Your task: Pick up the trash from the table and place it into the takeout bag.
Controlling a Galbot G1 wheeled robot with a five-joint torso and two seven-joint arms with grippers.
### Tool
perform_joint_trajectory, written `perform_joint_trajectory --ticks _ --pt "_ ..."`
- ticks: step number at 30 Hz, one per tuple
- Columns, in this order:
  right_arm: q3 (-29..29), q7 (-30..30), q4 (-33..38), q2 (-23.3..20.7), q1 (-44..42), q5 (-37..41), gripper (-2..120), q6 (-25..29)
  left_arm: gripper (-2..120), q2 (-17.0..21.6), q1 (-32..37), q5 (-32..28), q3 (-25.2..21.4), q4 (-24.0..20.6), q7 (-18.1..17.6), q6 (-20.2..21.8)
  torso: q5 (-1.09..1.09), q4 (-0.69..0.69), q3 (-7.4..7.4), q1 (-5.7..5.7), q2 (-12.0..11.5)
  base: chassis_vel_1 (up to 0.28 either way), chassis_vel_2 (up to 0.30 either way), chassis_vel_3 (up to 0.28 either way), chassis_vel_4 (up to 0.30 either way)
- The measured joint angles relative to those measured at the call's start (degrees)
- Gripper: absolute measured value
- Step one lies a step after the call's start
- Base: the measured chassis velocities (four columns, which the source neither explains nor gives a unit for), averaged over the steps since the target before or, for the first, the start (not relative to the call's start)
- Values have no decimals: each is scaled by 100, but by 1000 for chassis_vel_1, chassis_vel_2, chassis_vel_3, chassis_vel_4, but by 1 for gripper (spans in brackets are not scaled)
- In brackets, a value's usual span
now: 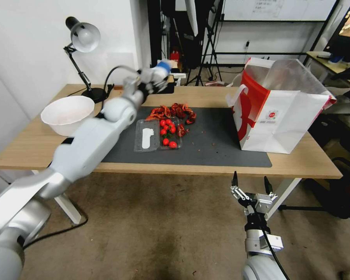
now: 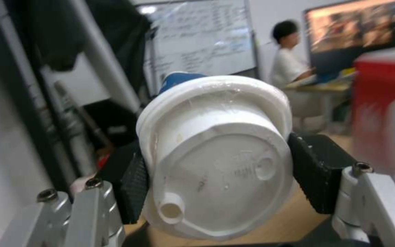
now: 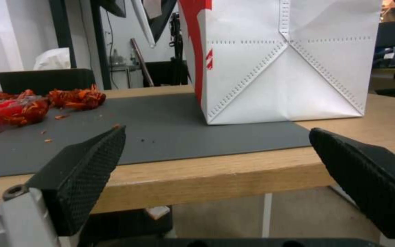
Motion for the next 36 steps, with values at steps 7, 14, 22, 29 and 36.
perform_joint_trajectory --ticks 7,14,22,29,36 --pt "23 8 43 23 -30 0 100 11 64 -661 -922 -576 726 85 16 91 -2 1 0 0 0 0 0 0 0" --pt "24 9 63 62 -52 -2 100 29 64 -1272 -1148 -707 1023 142 20 120 -3 2 0 0 0 0 0 0 0" --pt "30 8 81 98 -96 -8 100 66 64 -1843 -1194 -723 1275 310 33 73 -3 2 0 0 0 0 0 0 0" --pt "33 6 86 149 -112 -17 100 93 64 -2049 -1120 -704 1412 404 35 20 -4 2 0 0 0 0 0 0 0" --pt "31 4 71 186 -84 -19 100 100 79 -2159 -968 -546 1495 644 31 -60 -4 2 0 0 -1 0 0 0 0"
